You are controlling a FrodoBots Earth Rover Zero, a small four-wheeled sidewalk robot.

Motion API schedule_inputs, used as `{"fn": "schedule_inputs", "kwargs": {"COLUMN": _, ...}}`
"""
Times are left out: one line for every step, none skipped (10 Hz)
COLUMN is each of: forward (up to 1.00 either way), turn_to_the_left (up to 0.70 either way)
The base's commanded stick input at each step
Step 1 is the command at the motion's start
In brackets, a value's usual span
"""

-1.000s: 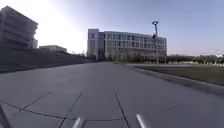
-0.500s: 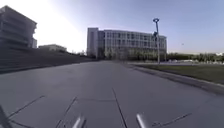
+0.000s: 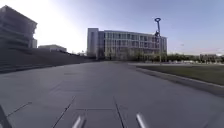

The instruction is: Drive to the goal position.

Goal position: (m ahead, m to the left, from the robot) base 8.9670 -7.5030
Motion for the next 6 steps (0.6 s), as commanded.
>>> {"fn": "schedule_inputs", "kwargs": {"forward": 0.60, "turn_to_the_left": 0.00}}
{"fn": "schedule_inputs", "kwargs": {"forward": 0.60, "turn_to_the_left": 0.00}}
{"fn": "schedule_inputs", "kwargs": {"forward": 0.60, "turn_to_the_left": 0.00}}
{"fn": "schedule_inputs", "kwargs": {"forward": 0.60, "turn_to_the_left": 0.00}}
{"fn": "schedule_inputs", "kwargs": {"forward": 0.60, "turn_to_the_left": 0.00}}
{"fn": "schedule_inputs", "kwargs": {"forward": 0.60, "turn_to_the_left": 0.00}}
